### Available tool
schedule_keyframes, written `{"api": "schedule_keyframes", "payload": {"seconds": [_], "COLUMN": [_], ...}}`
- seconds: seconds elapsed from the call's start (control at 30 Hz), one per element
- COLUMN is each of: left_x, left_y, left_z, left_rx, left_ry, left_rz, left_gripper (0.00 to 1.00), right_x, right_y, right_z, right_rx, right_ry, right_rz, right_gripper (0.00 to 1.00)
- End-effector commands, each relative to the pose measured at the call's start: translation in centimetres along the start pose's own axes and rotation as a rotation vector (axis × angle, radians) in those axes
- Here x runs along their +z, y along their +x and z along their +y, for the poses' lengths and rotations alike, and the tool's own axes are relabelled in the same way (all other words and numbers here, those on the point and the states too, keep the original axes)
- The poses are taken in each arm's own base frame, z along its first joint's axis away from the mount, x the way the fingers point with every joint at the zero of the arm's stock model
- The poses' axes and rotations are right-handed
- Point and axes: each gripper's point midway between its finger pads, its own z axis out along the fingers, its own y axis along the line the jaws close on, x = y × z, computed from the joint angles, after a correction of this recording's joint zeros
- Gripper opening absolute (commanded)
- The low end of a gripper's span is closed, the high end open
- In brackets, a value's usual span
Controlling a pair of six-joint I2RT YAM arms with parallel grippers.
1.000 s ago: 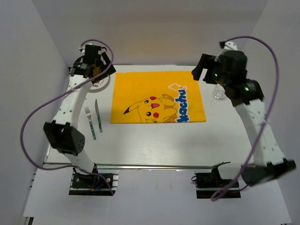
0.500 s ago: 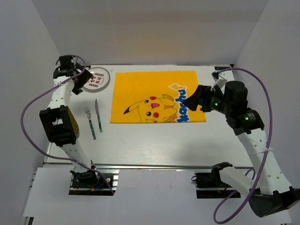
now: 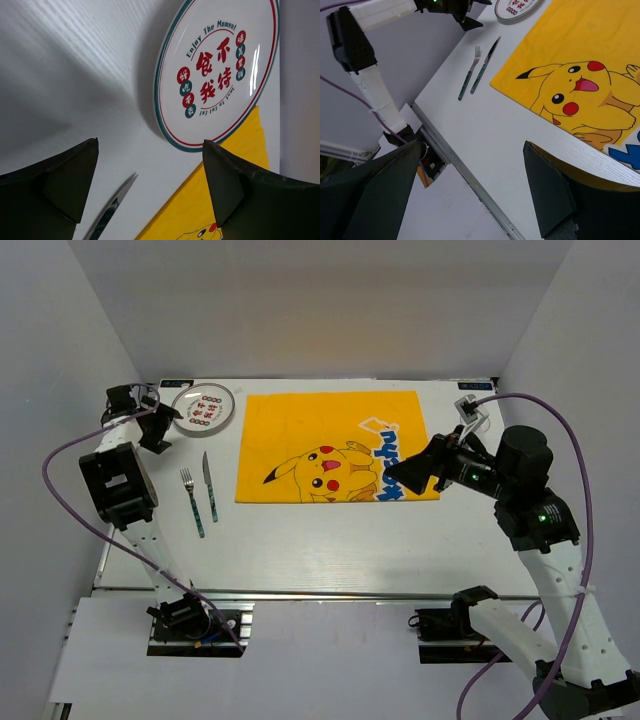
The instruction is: Set the dinner table for one person
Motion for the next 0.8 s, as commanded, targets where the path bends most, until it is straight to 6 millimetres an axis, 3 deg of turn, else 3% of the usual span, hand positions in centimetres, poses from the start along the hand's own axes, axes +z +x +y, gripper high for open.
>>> {"api": "schedule_keyframes", "payload": {"seconds": [0.0, 0.13, 0.33, 0.43, 0.47, 0.5, 0.57, 0.6, 0.63, 0.7, 0.77], "left_x": [0.8, 2.9, 6.6, 7.9, 8.1, 8.4, 8.5, 8.6, 8.5, 8.0, 5.8], "left_y": [-0.9, -1.0, -0.5, 0.1, 0.2, 0.3, 0.2, 0.2, 0.4, -0.1, -0.6], "left_z": [-2.9, -2.6, -1.1, -0.3, -0.2, 0.0, -0.1, -0.1, -0.5, -1.9, -5.6], "left_rx": [0.036, 0.023, -0.008, -0.031, -0.036, -0.04, -0.038, -0.038, -0.037, -0.029, -0.005], "left_ry": [0.147, 0.159, 0.107, 0.101, 0.098, 0.094, 0.103, 0.107, 0.127, 0.181, 0.308], "left_rz": [-0.027, -0.02, 0.008, 0.023, 0.026, 0.029, 0.028, 0.026, 0.039, 0.035, 0.021], "left_gripper": [0.94, 0.92, 0.79, 0.59, 0.5, 0.32, 0.25, 0.1, 0.03, 0.0, 0.0], "right_x": [-0.7, -0.5, -0.3, -0.2, -0.2, -0.1, -0.1, -0.1, -0.1, 0.0, 0.0], "right_y": [-1.8, -1.3, -1.6, -1.9, -2.1, -2.2, -2.2, -2.3, -2.3, -2.3, -2.2], "right_z": [2.0, 1.8, 1.6, 1.7, 1.7, 1.7, 1.7, 1.6, 1.6, 1.5, 1.3], "right_rx": [-0.065, -0.05, -0.029, -0.027, -0.027, -0.028, -0.026, -0.025, -0.026, -0.02, -0.016], "right_ry": [-0.067, -0.069, -0.062, -0.063, -0.063, -0.061, -0.06, -0.056, -0.057, -0.051, -0.042], "right_rz": [-0.047, -0.041, -0.065, -0.067, -0.067, -0.067, -0.067, -0.069, -0.069, -0.067, -0.068], "right_gripper": [0.89, 0.89, 0.89, 0.89, 0.89, 0.89, 0.89, 0.89, 0.89, 0.89, 0.89]}}
